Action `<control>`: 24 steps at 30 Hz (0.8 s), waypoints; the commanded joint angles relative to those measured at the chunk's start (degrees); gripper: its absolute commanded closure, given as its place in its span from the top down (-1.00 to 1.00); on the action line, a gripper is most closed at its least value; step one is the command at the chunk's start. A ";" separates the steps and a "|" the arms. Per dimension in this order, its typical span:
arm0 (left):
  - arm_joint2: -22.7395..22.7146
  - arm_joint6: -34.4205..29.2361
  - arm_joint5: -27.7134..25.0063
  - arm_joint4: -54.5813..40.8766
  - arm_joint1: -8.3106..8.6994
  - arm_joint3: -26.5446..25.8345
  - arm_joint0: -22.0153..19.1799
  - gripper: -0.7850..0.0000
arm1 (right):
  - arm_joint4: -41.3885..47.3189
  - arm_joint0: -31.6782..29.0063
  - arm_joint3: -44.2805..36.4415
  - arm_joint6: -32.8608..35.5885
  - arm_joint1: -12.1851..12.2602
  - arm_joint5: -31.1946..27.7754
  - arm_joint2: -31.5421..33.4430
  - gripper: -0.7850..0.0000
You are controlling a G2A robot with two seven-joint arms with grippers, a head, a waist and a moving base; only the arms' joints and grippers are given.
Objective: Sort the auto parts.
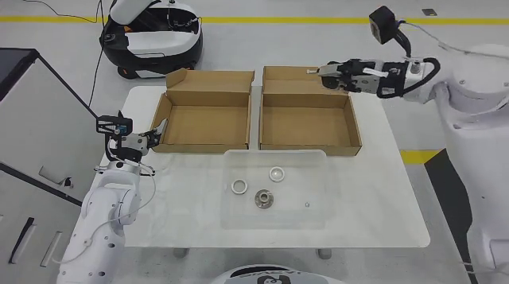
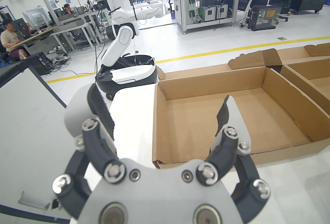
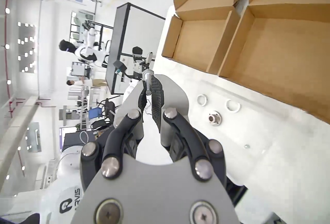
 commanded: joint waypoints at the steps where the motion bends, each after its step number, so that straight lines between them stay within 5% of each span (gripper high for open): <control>1: 0.00 0.00 0.00 0.00 0.00 0.00 0.00 1.00 | -2.08 4.48 2.31 1.69 -0.20 0.22 -3.48 -1.00; 12: 0.00 0.00 0.00 0.00 0.00 0.00 0.00 1.00 | -12.12 21.31 15.80 6.92 -1.84 -3.21 -21.88 -1.00; 24: 0.00 0.00 0.00 0.00 0.00 0.00 0.00 1.00 | -18.67 26.73 25.83 8.04 -3.82 -4.33 -35.51 -1.00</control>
